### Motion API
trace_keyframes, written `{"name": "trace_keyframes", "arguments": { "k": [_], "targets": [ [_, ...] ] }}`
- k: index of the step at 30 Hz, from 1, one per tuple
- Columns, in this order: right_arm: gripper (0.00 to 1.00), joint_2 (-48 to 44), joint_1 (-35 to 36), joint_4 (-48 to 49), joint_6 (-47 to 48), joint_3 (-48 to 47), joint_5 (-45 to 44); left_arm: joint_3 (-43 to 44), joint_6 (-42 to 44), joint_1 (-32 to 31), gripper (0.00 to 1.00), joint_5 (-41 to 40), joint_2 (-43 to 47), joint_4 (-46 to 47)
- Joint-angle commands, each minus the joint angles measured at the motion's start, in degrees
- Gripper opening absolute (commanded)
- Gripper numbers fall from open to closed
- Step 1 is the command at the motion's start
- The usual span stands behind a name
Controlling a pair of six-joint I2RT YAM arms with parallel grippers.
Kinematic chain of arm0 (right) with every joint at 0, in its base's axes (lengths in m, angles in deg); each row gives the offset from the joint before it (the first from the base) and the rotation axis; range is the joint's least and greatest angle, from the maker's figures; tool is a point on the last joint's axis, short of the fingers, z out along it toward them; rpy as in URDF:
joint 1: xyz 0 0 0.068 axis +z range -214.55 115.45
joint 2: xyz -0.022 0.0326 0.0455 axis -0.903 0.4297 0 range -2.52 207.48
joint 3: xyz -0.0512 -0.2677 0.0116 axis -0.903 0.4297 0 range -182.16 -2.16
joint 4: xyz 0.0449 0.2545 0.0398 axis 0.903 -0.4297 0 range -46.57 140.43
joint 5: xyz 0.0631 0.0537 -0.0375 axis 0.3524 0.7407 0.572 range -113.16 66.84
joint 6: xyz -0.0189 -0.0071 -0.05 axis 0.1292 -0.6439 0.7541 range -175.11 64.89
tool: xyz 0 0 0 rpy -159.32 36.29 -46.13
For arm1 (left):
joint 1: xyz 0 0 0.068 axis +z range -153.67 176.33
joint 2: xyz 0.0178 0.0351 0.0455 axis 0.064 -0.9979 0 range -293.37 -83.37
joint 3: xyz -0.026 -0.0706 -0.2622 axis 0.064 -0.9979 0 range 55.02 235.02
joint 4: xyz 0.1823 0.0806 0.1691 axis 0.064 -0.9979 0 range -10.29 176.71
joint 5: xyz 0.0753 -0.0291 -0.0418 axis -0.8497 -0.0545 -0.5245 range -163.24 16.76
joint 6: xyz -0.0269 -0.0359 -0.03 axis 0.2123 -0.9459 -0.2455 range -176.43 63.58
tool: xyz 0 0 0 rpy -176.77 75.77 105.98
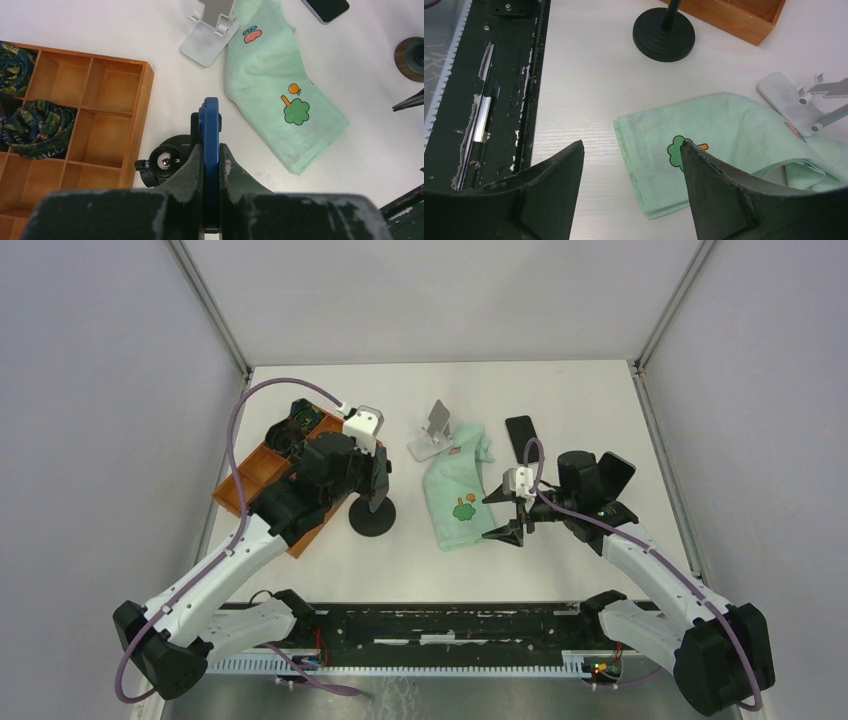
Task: Place the phone on the phone stand
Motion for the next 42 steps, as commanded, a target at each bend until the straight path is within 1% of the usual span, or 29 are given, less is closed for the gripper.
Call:
{"name": "trace_keyframes", "arguments": {
  "k": [1, 7, 18, 25, 32, 36, 42],
  "targets": [
    [0.77, -1.1, -1.3, 1.2, 3.2, 0.6, 3.2, 5.6, 1.4, 0.0, 0.02, 2.4, -2.4, 5.6],
    [0.77, -0.6, -1.6, -0.2, 4.9, 0.2, 2.0, 10.8, 3.4, 0.0, 0.02, 1.8, -7.8, 6.2],
    [0.77, -0.6, -1.7, -0.3, 5.0, 0.0, 0.3, 19.9, 6.8, 1.7, 0.02, 1.6, -16.9, 8.7],
    [0.77, -0.7, -1.6, -0.4, 5.0, 0.2, -0.2, 24.4, 8.7, 6.0, 0.02, 3.1, -22.7, 12.8],
    [0.78, -0.6, -1.6, -0.5, 5.2, 0.2, -0.5, 29.8, 7.9, 10.4, 0.02, 7.1, -27.9, 18.2],
    [0.78, -0.6, -1.7, -0.5, 5.3, 0.2, -0.5, 31.3, 5.2, 12.5, 0.02, 8.9, -29.8, 21.2],
    [0.78, -0.4, -1.7, -0.9, 5.3, -0.1, -0.4, 32.9, 7.3, 13.9, 0.02, 6.6, -33.4, 24.8]
  ]
}}
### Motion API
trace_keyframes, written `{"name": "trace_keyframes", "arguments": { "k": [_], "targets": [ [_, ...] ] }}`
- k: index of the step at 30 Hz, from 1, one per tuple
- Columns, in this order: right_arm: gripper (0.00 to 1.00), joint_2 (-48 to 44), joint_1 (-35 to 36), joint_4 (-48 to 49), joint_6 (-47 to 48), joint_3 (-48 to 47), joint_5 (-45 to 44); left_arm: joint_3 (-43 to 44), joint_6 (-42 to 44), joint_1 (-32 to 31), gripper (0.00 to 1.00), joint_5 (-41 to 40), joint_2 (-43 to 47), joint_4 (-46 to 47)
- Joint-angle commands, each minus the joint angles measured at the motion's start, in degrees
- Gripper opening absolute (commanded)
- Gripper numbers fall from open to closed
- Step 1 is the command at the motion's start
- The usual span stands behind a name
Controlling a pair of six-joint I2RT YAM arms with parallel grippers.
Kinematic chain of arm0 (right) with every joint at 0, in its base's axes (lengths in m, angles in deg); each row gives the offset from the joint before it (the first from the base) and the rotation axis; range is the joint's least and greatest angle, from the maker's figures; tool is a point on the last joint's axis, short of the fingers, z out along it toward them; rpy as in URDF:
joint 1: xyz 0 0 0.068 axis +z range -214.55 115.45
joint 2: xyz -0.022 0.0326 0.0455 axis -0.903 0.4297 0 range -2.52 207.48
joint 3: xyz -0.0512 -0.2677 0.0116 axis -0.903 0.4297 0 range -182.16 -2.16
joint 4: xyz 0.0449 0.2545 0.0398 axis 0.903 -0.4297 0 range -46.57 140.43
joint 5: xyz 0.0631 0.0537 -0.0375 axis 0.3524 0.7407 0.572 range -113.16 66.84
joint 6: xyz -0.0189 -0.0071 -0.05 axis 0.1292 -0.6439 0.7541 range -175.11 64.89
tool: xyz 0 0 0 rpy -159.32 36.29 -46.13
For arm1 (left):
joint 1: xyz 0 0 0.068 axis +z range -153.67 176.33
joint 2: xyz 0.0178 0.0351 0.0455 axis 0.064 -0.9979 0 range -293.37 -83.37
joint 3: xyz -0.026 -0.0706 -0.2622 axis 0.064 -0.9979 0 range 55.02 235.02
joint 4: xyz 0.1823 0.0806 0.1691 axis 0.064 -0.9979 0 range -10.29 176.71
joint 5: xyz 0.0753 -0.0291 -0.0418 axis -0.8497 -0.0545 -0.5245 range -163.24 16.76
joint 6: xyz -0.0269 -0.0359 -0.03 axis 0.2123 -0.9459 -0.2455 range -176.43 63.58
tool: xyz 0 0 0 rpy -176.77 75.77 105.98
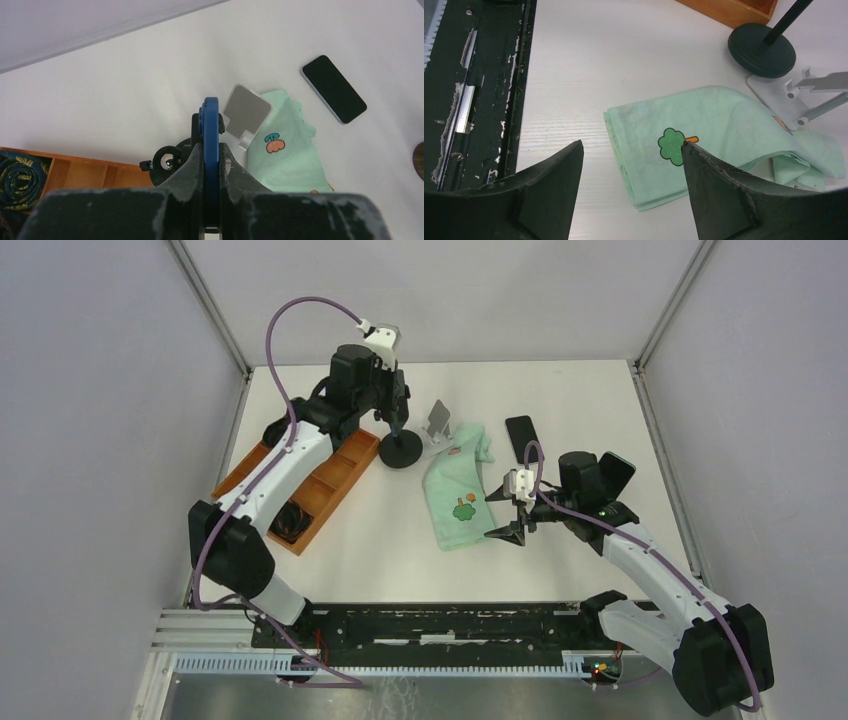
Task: Place the phone on the phone stand
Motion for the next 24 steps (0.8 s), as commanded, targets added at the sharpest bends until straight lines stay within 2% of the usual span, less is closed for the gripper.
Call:
{"name": "trace_keyframes", "arguments": {
  "k": [1, 13, 21, 23, 24],
  "targets": [
    [0.77, -0.2, -0.2, 0.4, 0.8, -0.6, 0.4, 6.0, 3.5, 1.7, 0.02, -3.1, -1.0, 14.5],
    [0.78, -0.2, -0.3, 0.9, 0.7, -0.1, 0.5, 11.3, 7.2, 3.9, 0.02, -2.8, -10.6, 23.0],
    [0.78, -0.5, -0.3, 0.8, 0.8, -0.2, -0.1, 15.2, 7.6, 4.4, 0.02, -1.9, -15.8, 21.5],
    [0.78, -0.5, -0.4, 0.8, 0.9, 0.0, -0.2, 15.3, 7.1, 4.4, 0.07, -2.0, -16.2, 20.9],
    [0.78, -0.5, -0.3, 0.8, 0.9, -0.1, -0.2, 15.4, 6.8, 4.4, 0.13, -2.1, -16.4, 20.4]
  ]
}}
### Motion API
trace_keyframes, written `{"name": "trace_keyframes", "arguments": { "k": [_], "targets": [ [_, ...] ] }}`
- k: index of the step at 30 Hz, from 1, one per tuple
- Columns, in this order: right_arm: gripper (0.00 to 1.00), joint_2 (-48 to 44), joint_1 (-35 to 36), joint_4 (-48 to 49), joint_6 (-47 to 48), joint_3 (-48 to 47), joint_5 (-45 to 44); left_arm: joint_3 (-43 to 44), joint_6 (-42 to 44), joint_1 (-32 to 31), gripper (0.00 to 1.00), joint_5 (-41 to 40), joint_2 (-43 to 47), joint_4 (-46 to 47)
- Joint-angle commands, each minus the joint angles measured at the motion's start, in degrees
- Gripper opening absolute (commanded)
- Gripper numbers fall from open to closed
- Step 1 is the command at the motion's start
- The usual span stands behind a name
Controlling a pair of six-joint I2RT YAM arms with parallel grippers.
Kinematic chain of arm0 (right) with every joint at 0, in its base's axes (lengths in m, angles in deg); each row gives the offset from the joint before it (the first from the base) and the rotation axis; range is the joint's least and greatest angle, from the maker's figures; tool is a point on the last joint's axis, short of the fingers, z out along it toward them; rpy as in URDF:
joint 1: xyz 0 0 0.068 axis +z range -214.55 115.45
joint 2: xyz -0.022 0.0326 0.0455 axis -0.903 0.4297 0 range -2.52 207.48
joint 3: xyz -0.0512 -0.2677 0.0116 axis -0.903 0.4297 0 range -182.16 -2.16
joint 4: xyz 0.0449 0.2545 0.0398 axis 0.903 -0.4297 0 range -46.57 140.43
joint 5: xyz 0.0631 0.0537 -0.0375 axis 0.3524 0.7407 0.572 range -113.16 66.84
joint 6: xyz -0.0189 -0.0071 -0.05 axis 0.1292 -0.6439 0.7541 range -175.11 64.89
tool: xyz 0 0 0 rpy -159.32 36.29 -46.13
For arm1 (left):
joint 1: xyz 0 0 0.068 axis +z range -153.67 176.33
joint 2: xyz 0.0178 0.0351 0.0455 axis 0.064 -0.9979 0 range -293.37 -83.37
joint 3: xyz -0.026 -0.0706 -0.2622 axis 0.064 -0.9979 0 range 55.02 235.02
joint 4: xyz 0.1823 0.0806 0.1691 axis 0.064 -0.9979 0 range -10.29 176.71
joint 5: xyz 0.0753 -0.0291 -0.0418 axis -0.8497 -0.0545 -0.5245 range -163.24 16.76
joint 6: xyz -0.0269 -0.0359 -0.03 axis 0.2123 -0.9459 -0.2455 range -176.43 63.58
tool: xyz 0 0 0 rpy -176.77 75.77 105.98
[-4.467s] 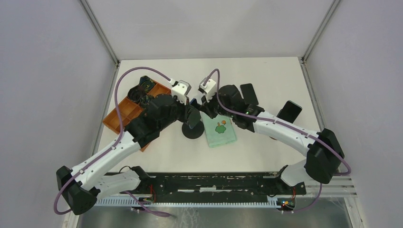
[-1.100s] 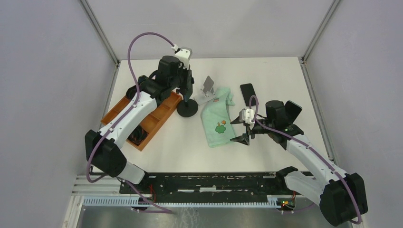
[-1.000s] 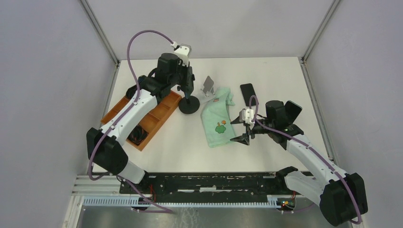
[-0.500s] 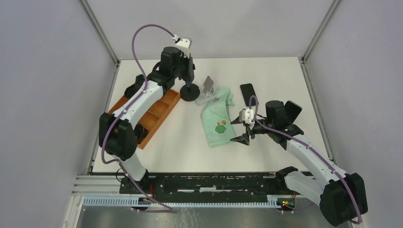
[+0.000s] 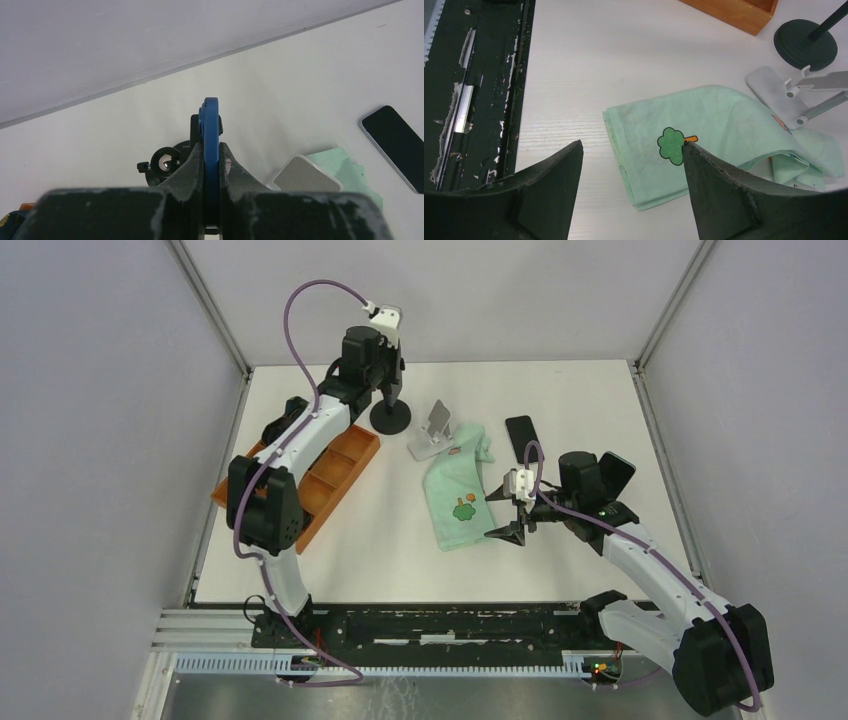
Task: Place the phone on the phone stand
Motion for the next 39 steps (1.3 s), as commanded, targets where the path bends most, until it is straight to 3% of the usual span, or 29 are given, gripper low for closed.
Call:
{"name": "trace_keyframes", "arguments": {
  "k": [1, 9, 16, 26, 31, 39],
  "targets": [
    [0.78, -0.4, -0.3, 0.8, 0.9, -0.1, -0.2, 4.9, 1.9, 0.0, 0.18, -0.9, 0.9, 8.2],
    [0.79, -0.3, -0.3, 0.7, 1.0, 0.0, -0.5, 5.0, -0.5, 0.1, 0.56, -1.6, 2.5, 5.3],
    [0.79, 0.0, -0.4, 0.2, 2.2, 0.0, -2.0, 4.9, -3.2, 0.1, 0.74, -1.3, 6.9, 1.9],
    [0.79, 0.3, -2.7, -0.9, 4.0, -0.2, -3.9, -5.3, -4.4, 0.1, 0.87, 4.8, 21.5, -1.8],
    [0.8, 0.1, -4.8, -0.9, 4.4, 0.2, -3.4, -15.3, -4.1, 0.1, 0.92, 7.4, 31.8, -4.9],
    [0.8, 0.3, -7.1, -1.6, 6.4, 0.7, -3.8, -32.6, 0.5, 0.1, 0.92, 9.0, 46.9, -8.6]
  ]
}}
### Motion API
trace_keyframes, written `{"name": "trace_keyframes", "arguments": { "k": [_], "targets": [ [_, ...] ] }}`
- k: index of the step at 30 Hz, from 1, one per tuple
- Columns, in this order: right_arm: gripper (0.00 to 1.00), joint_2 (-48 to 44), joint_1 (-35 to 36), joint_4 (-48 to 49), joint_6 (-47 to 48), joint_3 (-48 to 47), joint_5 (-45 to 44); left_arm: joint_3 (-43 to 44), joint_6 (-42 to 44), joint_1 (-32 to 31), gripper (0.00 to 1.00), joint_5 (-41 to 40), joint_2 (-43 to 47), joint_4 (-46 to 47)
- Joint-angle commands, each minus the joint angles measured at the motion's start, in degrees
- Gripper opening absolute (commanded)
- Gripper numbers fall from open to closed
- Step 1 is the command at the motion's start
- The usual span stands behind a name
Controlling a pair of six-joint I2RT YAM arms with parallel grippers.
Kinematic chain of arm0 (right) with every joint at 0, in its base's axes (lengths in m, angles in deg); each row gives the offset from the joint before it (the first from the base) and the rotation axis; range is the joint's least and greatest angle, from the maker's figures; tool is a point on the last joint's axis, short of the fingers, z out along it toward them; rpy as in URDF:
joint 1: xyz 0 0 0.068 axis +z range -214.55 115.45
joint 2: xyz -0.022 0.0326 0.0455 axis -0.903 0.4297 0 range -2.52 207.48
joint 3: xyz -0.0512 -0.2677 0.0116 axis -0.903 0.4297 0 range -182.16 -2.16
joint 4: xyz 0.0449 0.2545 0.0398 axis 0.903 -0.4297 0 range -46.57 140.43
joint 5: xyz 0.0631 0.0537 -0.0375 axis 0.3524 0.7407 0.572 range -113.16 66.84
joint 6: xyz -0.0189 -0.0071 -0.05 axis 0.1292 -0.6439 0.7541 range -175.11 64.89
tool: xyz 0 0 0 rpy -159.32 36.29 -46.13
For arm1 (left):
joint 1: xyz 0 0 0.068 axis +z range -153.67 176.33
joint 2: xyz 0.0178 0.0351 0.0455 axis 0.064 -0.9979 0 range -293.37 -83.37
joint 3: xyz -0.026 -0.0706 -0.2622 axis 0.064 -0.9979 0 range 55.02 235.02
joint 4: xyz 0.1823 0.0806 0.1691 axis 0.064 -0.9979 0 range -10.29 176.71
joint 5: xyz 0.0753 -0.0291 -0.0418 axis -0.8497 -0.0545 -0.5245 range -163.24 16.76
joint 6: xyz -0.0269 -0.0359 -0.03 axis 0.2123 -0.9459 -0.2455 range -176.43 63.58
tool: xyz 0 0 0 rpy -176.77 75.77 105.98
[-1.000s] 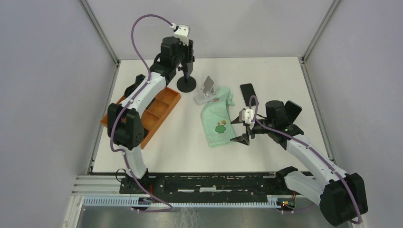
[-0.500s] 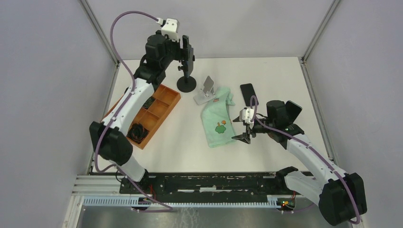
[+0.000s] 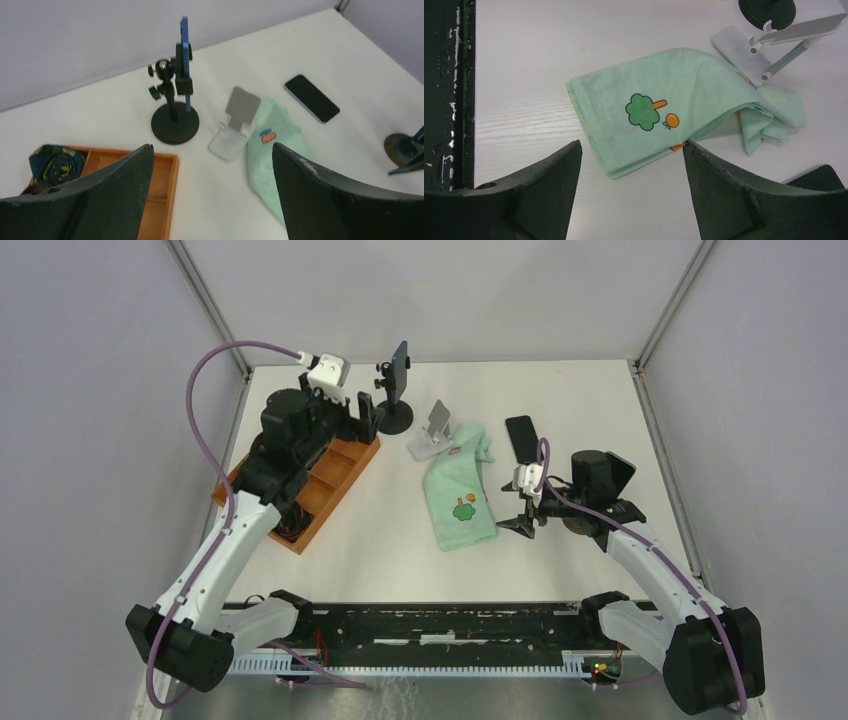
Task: Place the phone on the phone stand
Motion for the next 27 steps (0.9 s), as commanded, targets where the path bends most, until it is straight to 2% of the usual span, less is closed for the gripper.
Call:
{"name": "trace_keyframes", "arguments": {
  "k": [1, 7, 13, 17, 27],
  "targets": [
    [0.81, 0.0, -1.1, 0.2, 2.0, 0.1, -0.9, -10.0, 3.4, 0.1, 0.92, 1.1, 8.0, -2.1],
    [0.82, 0.2, -1.1, -1.0, 1.1, -2.5, -2.8, -18.7, 3.6, 0.0, 0.92, -2.1, 13.1, 1.2],
    [0.83, 3.3, -1.1, -6.0, 2.7, -9.2, -5.9, -23.3, 4.0, 0.0, 0.92, -4.4, 15.1, 1.7],
    [0.83, 6.1, -1.1, -8.3, 2.9, -14.9, -6.8, -24.0, 4.2, 0.0, 0.92, -7.6, 15.7, -0.1],
    [0.84, 12.3, -0.9, -8.0, -0.2, -25.8, -6.7, -23.6, 5.0, 0.0, 0.92, -8.1, 15.5, -1.2]
  ]
}}
